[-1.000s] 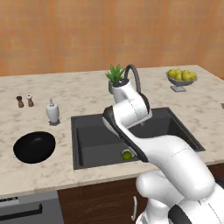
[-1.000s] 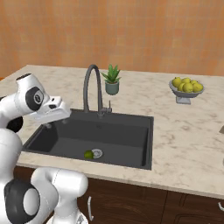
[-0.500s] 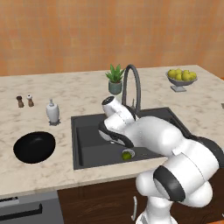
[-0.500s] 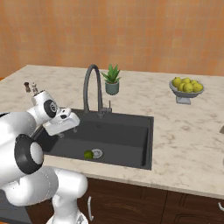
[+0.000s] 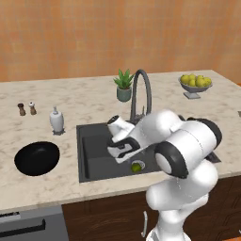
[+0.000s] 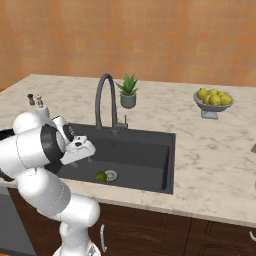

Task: Pick the lime from the sink and place it in the bowl. Then pick the bowl and place it in the microwave. Then close the microwave door and press the start button.

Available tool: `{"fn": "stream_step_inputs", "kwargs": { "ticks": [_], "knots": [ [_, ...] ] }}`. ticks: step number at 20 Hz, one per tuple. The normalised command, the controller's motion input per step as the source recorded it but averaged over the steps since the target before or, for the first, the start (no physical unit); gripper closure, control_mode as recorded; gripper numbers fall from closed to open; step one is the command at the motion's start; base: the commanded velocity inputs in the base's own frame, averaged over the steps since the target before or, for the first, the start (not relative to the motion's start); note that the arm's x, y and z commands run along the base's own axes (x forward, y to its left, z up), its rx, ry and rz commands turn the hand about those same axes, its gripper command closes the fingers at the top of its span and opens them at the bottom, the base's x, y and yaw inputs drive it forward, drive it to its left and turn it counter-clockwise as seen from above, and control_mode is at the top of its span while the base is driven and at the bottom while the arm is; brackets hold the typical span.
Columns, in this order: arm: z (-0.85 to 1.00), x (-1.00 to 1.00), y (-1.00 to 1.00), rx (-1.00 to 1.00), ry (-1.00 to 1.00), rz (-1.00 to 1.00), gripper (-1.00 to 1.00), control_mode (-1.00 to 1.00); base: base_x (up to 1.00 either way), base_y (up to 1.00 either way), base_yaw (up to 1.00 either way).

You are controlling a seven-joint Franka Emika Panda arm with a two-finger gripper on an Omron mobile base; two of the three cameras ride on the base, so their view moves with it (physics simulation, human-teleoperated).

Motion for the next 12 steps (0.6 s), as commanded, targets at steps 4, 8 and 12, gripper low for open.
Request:
{"fn": "stream_step_inputs", "kwargs": {
  "ticks": [4,8,12],
  "knots": [
    [-0.60,0.04,-0.34,0.00,0.00,-0.05,-1.00,-1.00,0.00,0.00,0.00],
    [-0.58,0.14,-0.25,0.00,0.00,-0.04,-1.00,-1.00,0.00,0.00,0.00],
    [-0.44,0.31,-0.22,0.00,0.00,-0.02,-1.00,-1.00,0.00,0.00,0.00]
  ]
}}
